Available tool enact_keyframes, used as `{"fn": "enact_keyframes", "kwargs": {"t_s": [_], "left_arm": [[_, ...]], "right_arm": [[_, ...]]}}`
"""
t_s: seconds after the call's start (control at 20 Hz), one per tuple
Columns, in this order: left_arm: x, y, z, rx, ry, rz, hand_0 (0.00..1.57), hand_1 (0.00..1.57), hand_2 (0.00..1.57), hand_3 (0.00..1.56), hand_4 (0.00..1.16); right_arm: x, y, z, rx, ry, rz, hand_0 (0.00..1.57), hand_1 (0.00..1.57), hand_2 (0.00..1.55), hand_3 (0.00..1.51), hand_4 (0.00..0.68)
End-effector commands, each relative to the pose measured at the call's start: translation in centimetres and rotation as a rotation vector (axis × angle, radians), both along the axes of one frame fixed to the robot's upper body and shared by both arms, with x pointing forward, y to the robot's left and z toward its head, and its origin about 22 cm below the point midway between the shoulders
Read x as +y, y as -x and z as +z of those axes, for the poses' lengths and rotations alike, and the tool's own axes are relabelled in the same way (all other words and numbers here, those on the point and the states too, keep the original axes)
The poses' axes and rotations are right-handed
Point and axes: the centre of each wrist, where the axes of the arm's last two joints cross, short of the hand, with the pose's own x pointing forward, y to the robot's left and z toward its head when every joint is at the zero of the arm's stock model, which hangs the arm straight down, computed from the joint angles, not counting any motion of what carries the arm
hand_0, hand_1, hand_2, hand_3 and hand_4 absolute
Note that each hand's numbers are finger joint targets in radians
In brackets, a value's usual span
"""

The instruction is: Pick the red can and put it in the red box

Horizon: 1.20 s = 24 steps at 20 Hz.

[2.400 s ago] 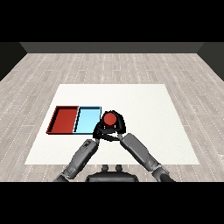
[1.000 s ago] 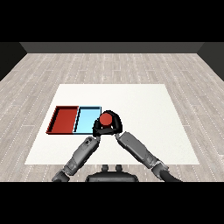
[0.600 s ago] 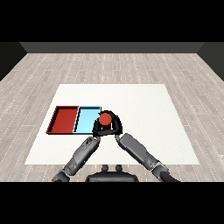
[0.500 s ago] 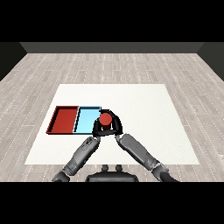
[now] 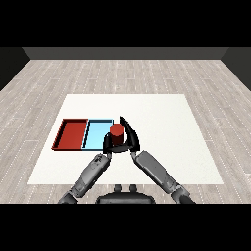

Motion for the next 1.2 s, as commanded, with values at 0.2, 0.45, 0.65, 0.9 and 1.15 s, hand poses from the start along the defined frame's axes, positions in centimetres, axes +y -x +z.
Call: {"fn": "enact_keyframes", "kwargs": {"t_s": [0.2,0.45,0.65,0.9,1.15], "left_arm": [[1.5,0.8,0.0,-0.007,-0.014,0.046,1.57,1.57,1.57,1.49,1.14],[3.8,0.1,-1.3,-0.032,-0.061,0.076,1.57,1.57,1.57,1.48,1.14],[5.6,-1.8,2.3,-0.071,-0.174,0.155,1.57,1.57,1.57,1.47,1.13],[16.0,-2.1,2.9,-0.066,-0.303,0.235,1.57,1.57,1.57,1.47,1.11],[19.8,-3.8,2.3,0.038,-0.363,0.357,1.57,1.57,1.55,1.46,1.09]], "right_arm": [[-6.3,-1.4,2.8,-0.073,-0.038,-0.101,0.00,0.00,0.00,0.00,0.000],[-10.9,-0.6,3.0,-0.146,-0.096,-0.142,0.00,0.00,0.00,0.00,0.000],[-12.6,2.9,3.3,-0.093,-0.101,-0.195,0.00,0.00,0.00,0.00,0.000],[-18.1,3.7,-1.6,-0.023,-0.003,-0.323,0.00,0.00,0.00,0.00,0.000],[-18.7,5.0,-0.6,-0.012,0.016,-0.339,0.00,0.00,0.00,0.00,0.000]]}}
